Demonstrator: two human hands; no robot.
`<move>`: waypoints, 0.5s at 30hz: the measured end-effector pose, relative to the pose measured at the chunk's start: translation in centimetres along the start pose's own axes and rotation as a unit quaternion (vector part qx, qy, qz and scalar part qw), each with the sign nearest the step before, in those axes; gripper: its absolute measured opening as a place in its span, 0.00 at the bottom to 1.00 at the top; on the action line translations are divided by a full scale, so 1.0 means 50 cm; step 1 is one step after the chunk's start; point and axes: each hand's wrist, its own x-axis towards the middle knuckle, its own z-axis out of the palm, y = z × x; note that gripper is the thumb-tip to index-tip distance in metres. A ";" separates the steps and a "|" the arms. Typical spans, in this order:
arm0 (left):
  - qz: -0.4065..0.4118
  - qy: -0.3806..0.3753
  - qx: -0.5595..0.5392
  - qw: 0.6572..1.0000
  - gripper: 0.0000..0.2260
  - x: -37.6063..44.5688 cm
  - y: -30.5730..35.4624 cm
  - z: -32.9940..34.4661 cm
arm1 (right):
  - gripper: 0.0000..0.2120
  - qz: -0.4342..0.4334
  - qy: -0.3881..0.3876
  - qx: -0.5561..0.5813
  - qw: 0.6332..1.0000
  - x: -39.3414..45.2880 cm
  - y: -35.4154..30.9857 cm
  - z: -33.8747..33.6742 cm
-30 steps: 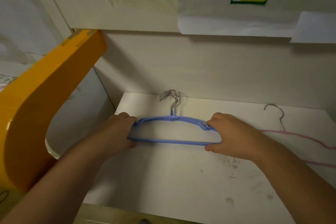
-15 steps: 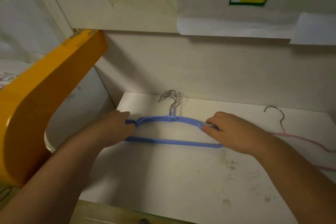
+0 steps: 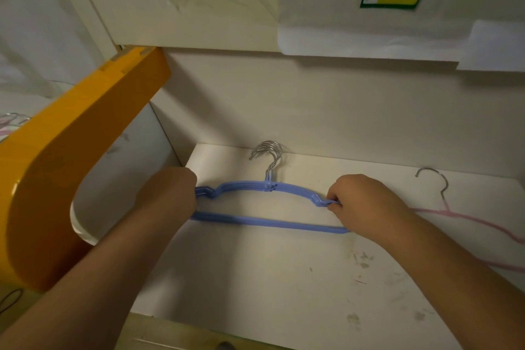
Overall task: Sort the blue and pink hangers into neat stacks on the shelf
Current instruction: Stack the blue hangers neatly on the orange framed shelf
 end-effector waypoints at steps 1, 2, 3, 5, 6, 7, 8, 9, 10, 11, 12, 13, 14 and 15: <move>0.000 -0.002 -0.002 1.000 0.14 0.001 0.000 0.000 | 0.07 -0.001 0.008 0.012 1.000 -0.002 0.003 -0.001; -0.002 0.003 0.000 1.000 0.13 -0.003 -0.001 0.002 | 0.07 -0.001 0.007 0.017 1.000 -0.005 0.007 -0.004; -0.005 0.014 -0.001 1.000 0.11 -0.006 -0.002 0.004 | 0.07 0.001 -0.001 0.017 1.000 -0.007 0.010 -0.007; -0.011 0.020 -0.004 1.000 0.09 -0.013 -0.002 0.006 | 0.08 0.005 -0.024 0.015 1.000 -0.008 0.012 -0.015; -0.014 0.010 -0.002 1.000 0.11 -0.015 0.001 0.004 | 0.09 0.005 -0.033 0.016 0.999 -0.007 0.011 -0.019; -0.018 -0.003 0.001 1.000 0.13 -0.017 0.002 0.001 | 0.09 0.002 -0.037 0.018 0.999 -0.006 0.010 -0.021; -0.023 -0.013 -0.002 1.000 0.15 -0.018 0.004 -0.002 | 0.08 0.000 -0.034 0.022 0.999 -0.006 0.008 -0.022; -0.024 -0.016 -0.006 1.000 0.16 -0.019 0.005 -0.004 | 0.07 0.000 -0.023 0.029 0.999 -0.005 0.007 -0.023; -0.020 -0.010 -0.008 1.000 0.15 -0.021 0.002 -0.004 | 0.07 0.004 -0.011 0.039 0.999 -0.007 0.007 -0.022; -0.014 0.006 -0.014 1.000 0.13 -0.020 -0.001 -0.003 | 0.06 0.010 -0.001 0.052 0.999 -0.008 0.006 -0.021; -0.007 0.023 -0.022 0.999 0.10 -0.020 -0.005 -0.001 | 0.06 0.014 0.008 0.064 0.998 -0.010 0.007 -0.018; -0.002 0.033 -0.033 0.999 0.08 -0.021 -0.008 0.001 | 0.05 0.015 0.013 0.073 0.997 -0.012 0.008 -0.015; 0.002 0.039 -0.043 0.998 0.07 -0.022 -0.011 0.001 | 0.05 0.015 0.012 0.073 0.997 -0.015 0.009 -0.013; 0.002 0.043 -0.055 0.998 0.07 -0.024 -0.013 0.002 | 0.04 0.015 0.009 0.066 0.998 -0.017 0.011 -0.011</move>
